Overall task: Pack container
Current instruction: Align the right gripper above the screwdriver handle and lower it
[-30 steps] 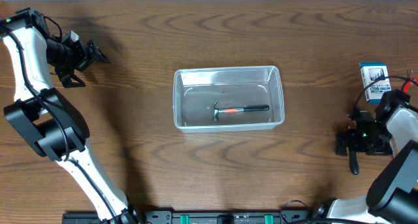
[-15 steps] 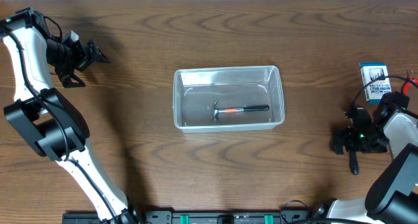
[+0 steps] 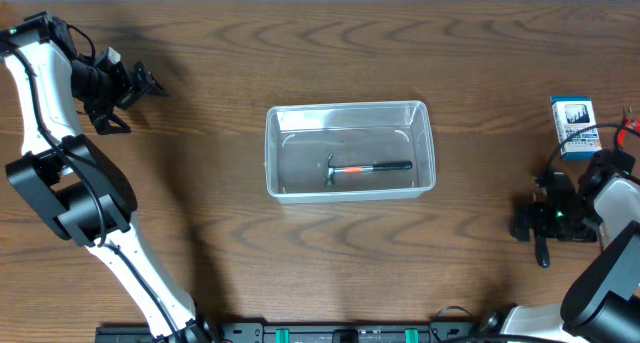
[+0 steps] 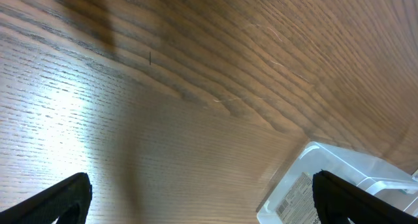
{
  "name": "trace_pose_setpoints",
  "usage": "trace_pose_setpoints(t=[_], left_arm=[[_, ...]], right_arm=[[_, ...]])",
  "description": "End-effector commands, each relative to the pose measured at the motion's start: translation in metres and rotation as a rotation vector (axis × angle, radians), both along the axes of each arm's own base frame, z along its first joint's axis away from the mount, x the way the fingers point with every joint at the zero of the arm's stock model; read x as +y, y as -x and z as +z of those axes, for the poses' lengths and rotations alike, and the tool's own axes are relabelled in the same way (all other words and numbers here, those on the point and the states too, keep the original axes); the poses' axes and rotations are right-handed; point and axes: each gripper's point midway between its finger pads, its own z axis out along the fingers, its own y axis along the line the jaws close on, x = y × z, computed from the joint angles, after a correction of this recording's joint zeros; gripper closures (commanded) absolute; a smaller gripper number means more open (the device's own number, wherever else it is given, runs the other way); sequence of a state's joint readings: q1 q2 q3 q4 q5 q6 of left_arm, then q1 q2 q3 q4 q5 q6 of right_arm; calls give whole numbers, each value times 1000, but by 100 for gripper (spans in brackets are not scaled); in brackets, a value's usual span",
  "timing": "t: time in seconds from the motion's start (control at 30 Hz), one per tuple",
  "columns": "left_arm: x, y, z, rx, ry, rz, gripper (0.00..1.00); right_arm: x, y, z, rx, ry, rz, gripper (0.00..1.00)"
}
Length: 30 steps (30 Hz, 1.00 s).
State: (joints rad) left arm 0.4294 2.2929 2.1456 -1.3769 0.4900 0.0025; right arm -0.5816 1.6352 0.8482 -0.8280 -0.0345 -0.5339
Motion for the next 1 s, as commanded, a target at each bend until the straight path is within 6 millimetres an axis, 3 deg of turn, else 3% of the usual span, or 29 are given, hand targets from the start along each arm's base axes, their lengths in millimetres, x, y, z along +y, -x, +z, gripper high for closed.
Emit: trace_pose_setpoints(t=[0.0,0.97], left_arm=[[4,-2,15,-37,-23,5,2],[4,-2,15,-37,-23,5,2]], right_arm=[[-2,4,2,-5,2,6,1],[-4,11,-2,23,27,63,1]])
